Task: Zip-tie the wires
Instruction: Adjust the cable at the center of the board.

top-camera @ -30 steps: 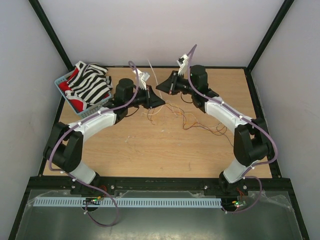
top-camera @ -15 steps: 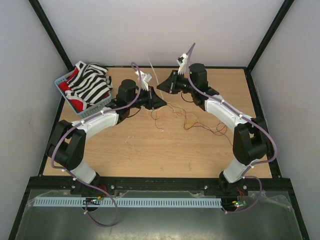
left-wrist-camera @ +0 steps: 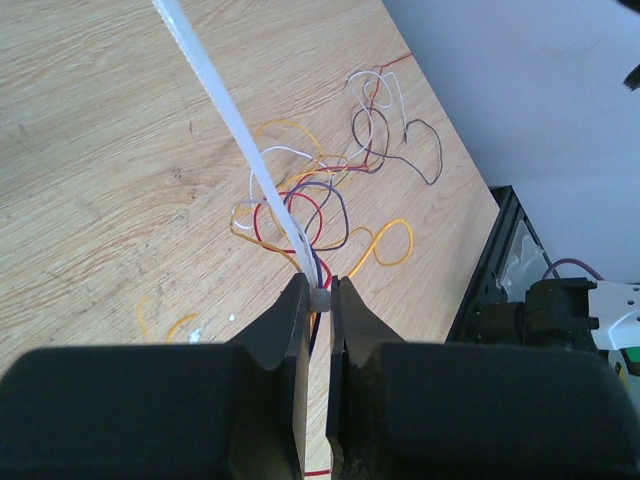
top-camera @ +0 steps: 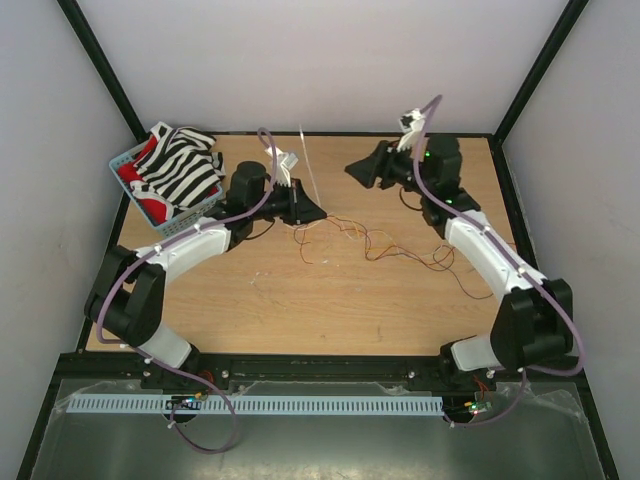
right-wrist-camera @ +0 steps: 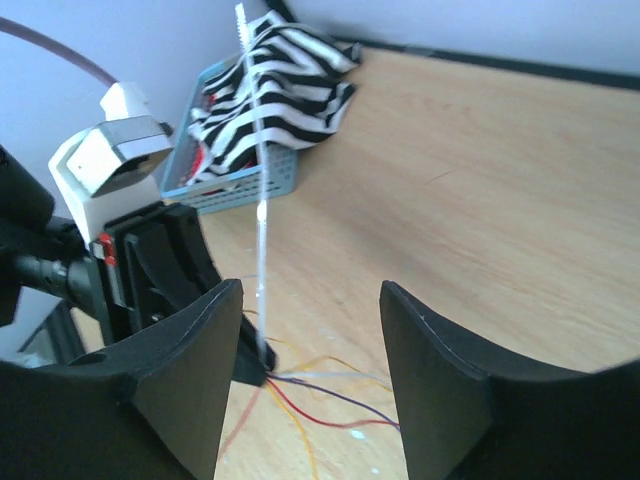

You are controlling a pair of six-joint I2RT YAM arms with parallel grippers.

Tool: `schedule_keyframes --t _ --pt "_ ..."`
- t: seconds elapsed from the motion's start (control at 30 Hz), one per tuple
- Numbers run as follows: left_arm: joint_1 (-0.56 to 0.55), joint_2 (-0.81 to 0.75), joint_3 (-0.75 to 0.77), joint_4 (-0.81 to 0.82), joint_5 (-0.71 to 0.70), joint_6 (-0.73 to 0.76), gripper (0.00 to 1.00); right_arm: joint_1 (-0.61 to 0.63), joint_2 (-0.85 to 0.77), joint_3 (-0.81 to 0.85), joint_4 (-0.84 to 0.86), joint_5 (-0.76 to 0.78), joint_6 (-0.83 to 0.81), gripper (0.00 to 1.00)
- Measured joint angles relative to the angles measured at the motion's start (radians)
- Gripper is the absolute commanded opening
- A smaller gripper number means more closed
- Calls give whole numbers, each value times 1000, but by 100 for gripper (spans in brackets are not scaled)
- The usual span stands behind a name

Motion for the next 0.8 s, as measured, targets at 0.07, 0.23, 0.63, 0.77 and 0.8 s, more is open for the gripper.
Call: schedule_keyframes --t 0.07,0.23,0.63,0.77,0.8 --pt "8 0 -2 -6 5 -3 0 -42 -43 -25 -9 4 -47 64" --pt "17 0 -3 -6 18 -8 0 -95 -55 -83 -34 3 -182 57" --pt "18 0 -3 -7 56 -16 0 -106 177 -95 -122 -190 -441 48" --pt "18 0 -3 -6 68 -26 0 -98 179 -95 -121 -234 -486 48" --pt "18 0 -3 -6 71 -27 0 -95 182 -95 -121 -237 -494 48"
